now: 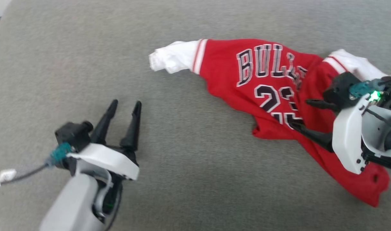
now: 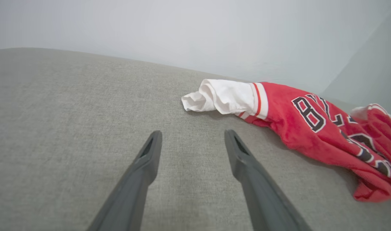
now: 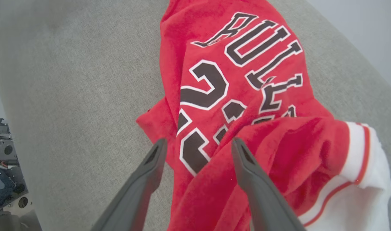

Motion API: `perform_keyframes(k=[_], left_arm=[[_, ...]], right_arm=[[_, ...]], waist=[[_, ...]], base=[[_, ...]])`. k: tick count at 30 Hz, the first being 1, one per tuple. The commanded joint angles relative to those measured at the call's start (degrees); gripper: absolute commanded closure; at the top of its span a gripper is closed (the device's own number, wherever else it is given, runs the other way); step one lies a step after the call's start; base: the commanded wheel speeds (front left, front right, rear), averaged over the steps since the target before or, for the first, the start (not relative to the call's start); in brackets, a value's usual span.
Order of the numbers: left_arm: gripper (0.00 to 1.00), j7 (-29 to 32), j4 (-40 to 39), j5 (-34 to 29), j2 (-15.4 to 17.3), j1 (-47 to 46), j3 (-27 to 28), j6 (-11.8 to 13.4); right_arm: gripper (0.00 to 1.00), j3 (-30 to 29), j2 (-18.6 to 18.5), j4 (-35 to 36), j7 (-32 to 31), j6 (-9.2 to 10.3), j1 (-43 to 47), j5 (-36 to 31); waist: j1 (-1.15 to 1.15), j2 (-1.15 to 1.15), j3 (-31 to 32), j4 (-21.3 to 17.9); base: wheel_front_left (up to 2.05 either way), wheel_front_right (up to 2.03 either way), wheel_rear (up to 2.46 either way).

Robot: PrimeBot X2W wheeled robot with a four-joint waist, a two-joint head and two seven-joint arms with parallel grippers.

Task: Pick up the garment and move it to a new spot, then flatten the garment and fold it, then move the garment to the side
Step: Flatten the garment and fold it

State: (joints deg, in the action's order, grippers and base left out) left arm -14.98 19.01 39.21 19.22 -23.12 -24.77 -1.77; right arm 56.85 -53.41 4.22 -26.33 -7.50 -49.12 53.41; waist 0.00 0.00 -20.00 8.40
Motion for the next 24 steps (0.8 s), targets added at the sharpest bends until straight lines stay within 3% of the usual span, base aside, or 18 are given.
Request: perform_keyframes(k=[1, 3, 11, 18, 19, 21, 24], left_arm=[[0.00, -0.3, -1.3, -2.6, -1.9, 1.9, 1.8, 0.0], [0.00, -0.3, -2.5, -6.4, -4.1, 4.1, 3.9, 0.3], [0.00, -0.3, -7.7, -13.7, -12.9, 9.6, 12.8, -2.2], [0.00, -0.3, -9.0, -17.1, -15.8, 11.7, 15.9, -4.7], [0.00, -0.3, -9.0, -17.2, -16.0, 11.8, 16.2, -4.8], [0.00, -0.3, -9.0, -17.4, -16.2, 11.8, 16.7, -5.2], [0.00, -0.3, -9.1, -17.6, -16.3, 12.0, 17.4, -5.3]], right_arm=[[0.00, 1.7, 0.2, -0.8, -1.0, 0.02, -1.7, -0.3], [0.00, 4.0, 0.1, -1.9, -2.0, 0.02, -3.9, -1.0], [0.00, 11.4, 1.1, -6.1, -4.0, 0.02, -9.1, 0.0], [0.00, 15.7, 2.9, -10.7, -3.8, 0.02, -10.3, 1.0], [0.20, 16.0, 3.1, -11.1, -3.7, 0.02, -10.2, 0.7], [1.00, 16.6, 3.6, -11.3, -3.9, 0.01, -10.0, 0.6], [1.00, 16.8, 3.9, -10.4, -3.6, 0.01, -9.5, 1.8]], waist=[[0.00, 0.00, -0.7, 1.9], [0.00, 0.00, -1.0, 2.8], [0.00, 0.00, -2.2, 5.8], [0.00, 0.00, -2.8, 7.8], [0.00, 0.00, -2.8, 7.9], [0.00, 0.00, -2.7, 8.0], [0.00, 0.00, -2.5, 7.7]], base=[[0.00, 0.00, 0.00], [0.00, 0.00, 0.00], [0.00, 0.00, 0.00], [0.00, 0.00, 0.00], [0.00, 0.00, 0.00], [0.00, 0.00, 0.00], [0.00, 0.00, 0.00]])
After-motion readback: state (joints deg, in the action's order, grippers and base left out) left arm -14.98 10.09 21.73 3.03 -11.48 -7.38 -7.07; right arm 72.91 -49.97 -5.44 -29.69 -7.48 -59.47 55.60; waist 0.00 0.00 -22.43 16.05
